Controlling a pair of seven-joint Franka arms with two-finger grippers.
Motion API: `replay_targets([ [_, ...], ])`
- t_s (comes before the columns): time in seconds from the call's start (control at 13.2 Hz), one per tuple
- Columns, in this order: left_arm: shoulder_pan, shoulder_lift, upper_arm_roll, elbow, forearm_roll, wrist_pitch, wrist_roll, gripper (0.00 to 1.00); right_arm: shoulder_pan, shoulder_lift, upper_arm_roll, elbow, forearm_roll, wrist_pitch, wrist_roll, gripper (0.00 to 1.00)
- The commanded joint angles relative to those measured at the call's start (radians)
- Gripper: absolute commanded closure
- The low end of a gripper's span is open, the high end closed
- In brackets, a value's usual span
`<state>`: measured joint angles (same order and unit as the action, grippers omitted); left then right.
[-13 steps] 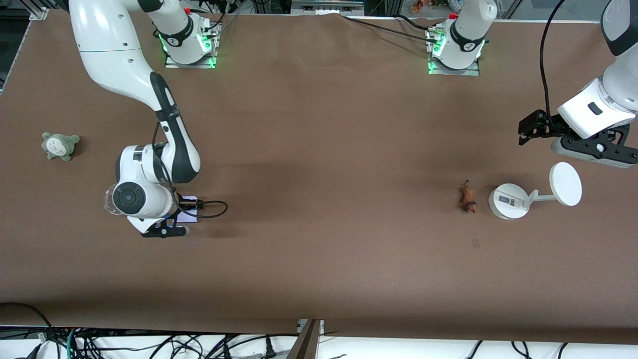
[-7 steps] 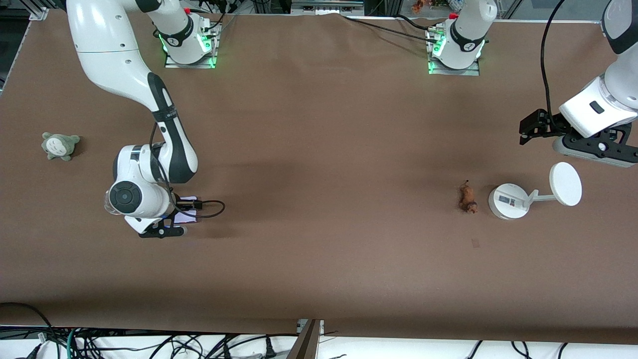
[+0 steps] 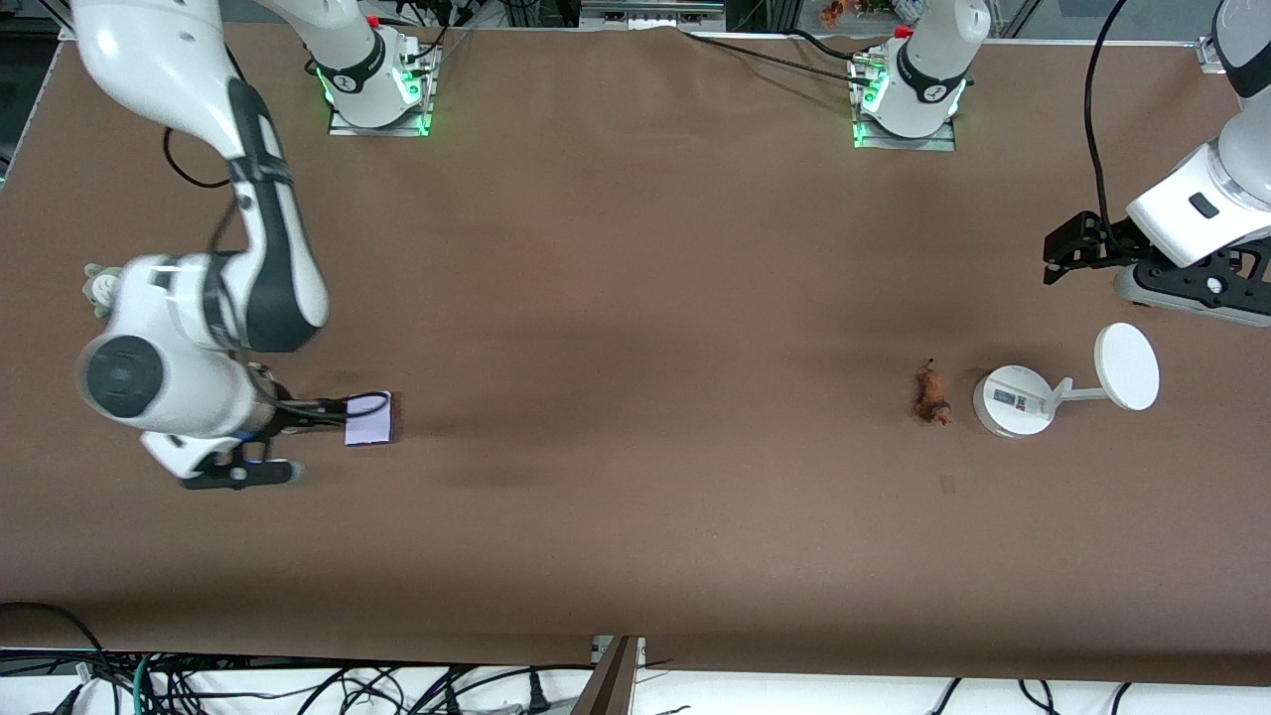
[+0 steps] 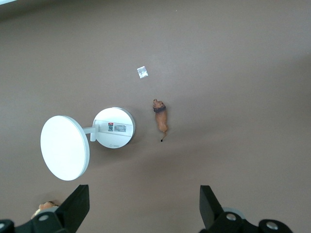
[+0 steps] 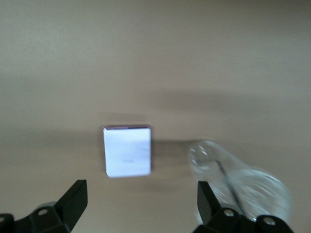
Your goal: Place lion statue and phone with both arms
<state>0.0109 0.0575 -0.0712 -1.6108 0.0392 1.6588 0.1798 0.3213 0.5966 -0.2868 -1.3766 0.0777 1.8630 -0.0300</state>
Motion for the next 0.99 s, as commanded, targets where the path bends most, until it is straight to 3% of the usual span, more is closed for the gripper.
replay_targets([
  [0.0, 0.014, -0.005, -0.01, 0.008, -0.016, -0.022, 0.01, 0.0, -0.011, -0.091, -0.029, 0.024, 0.002, -0.093, -0.033, 0.0],
  [0.3, 0.017, -0.024, -0.002, 0.008, -0.016, -0.042, 0.012, 0.0, -0.031, -0.25, -0.014, 0.018, -0.009, -0.234, -0.022, 0.0],
  [0.61, 0.015, -0.022, -0.004, 0.009, -0.016, -0.039, 0.006, 0.0, -0.161, -0.417, 0.139, -0.067, -0.071, -0.327, -0.033, 0.0],
  [0.91, 0.015, -0.019, -0.004, 0.009, -0.016, -0.034, 0.006, 0.0, -0.199, -0.511, 0.147, -0.079, -0.075, -0.356, -0.033, 0.0],
])
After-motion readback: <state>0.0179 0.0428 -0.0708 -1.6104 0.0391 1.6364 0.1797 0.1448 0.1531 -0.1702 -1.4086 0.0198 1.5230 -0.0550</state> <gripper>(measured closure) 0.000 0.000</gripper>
